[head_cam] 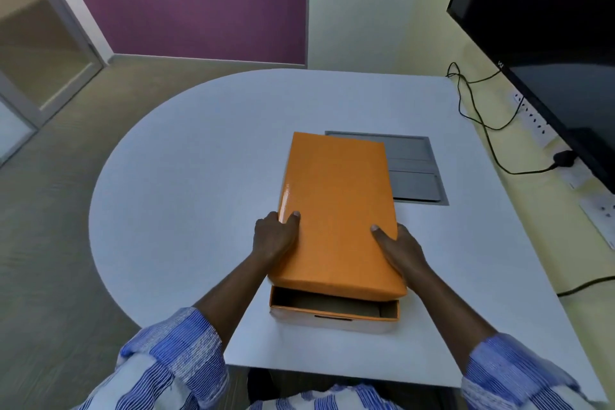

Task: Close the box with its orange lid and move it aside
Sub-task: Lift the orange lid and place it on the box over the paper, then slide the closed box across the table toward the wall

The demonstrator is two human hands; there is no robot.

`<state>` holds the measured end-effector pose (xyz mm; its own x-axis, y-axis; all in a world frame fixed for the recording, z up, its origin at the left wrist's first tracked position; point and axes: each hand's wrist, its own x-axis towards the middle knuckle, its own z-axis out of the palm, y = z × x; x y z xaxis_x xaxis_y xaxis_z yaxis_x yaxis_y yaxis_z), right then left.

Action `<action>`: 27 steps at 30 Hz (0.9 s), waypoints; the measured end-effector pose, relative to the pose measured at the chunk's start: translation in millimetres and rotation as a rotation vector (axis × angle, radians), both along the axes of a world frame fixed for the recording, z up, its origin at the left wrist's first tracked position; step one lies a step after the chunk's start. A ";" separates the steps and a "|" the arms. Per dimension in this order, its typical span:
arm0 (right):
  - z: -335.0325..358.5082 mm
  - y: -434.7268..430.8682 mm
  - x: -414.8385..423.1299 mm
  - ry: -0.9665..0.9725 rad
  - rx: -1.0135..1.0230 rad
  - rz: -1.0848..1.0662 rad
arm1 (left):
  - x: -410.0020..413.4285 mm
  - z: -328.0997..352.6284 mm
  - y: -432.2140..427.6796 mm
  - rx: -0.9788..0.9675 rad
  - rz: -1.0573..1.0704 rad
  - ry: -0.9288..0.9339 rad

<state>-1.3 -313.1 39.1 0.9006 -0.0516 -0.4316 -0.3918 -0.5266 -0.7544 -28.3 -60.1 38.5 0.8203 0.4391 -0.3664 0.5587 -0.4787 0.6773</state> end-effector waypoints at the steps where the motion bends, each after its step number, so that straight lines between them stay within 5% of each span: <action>1: -3.2 -0.7 -2.1 0.018 0.007 -0.007 | -2.6 -3.7 -1.3 -0.006 -0.013 0.011; 19: -15.9 -24.4 -52.3 0.169 0.060 0.140 | -79.2 -14.7 -7.6 -0.169 -0.243 0.220; 27: -19.8 -26.7 -73.0 0.133 0.091 0.153 | -90.8 -21.3 -10.0 -0.005 -0.333 0.175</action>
